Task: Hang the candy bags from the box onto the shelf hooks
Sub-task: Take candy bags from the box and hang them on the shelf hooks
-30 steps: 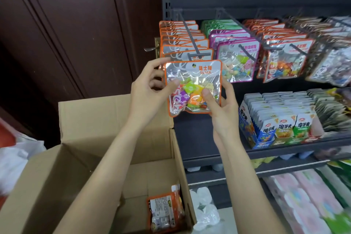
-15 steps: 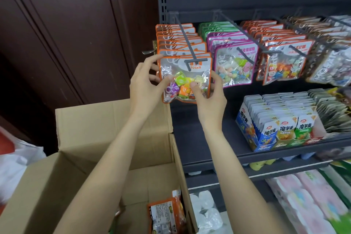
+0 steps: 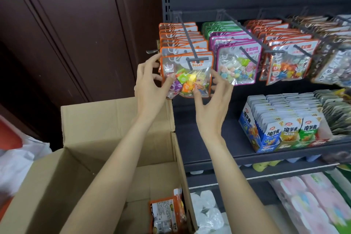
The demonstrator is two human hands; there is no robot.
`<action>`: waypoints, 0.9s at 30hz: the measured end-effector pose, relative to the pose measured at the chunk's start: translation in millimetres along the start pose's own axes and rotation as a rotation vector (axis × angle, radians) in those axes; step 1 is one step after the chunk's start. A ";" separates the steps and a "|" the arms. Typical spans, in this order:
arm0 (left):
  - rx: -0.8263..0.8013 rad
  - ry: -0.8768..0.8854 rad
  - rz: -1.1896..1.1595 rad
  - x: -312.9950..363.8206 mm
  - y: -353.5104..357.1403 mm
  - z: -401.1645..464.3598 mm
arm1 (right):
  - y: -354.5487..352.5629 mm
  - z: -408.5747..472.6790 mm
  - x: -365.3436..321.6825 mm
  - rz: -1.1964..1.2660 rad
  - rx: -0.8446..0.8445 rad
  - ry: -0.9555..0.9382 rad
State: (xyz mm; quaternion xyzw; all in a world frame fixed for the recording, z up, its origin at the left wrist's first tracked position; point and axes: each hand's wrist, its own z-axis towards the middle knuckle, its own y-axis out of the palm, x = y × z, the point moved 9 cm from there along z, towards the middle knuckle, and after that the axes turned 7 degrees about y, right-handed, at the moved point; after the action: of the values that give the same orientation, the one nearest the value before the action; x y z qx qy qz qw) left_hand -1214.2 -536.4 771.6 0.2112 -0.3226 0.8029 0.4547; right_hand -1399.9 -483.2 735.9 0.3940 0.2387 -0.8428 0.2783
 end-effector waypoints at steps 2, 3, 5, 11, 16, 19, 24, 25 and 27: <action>0.015 -0.001 -0.007 4.3 -2.2 -4.9 | -3.1 -7.9 -8.8 -0.045 -0.015 -0.108; 0.027 -0.002 -0.013 6.4 -3.9 -8.8 | -5.8 -12.1 -13.0 -0.056 -0.022 -0.143; 0.079 -0.004 -0.036 11.4 -12.4 -21.4 | -13.9 -22.1 -20.4 -0.038 -0.039 -0.183; 0.249 0.040 0.019 1.1 -79.5 -84.8 | 7.7 -63.5 -24.0 0.121 -0.579 -0.220; -0.121 -0.072 0.244 -83.0 -123.7 -153.7 | 78.4 -149.0 -3.9 -0.150 -1.162 -0.236; -0.562 -0.121 0.439 -163.8 -118.7 -203.2 | 121.5 -209.8 25.4 -0.345 -1.364 -0.252; -1.303 -0.288 0.660 -275.0 -89.3 -287.6 | 170.9 -279.7 105.2 -0.785 -1.582 -0.216; -1.338 -0.281 0.659 -282.6 -85.3 -295.0 | 171.7 -287.4 121.7 -0.893 -1.605 -0.218; -1.352 -0.230 0.667 -291.9 -78.4 -305.2 | 165.7 -296.1 150.1 -1.124 -1.608 -0.235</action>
State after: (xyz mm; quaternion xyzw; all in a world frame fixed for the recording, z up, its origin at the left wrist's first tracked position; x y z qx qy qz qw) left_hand -1015.1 -463.3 398.0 -0.1393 -0.8361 0.4983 0.1820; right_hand -1213.9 -462.5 415.5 -0.1691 0.8636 -0.4729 0.0443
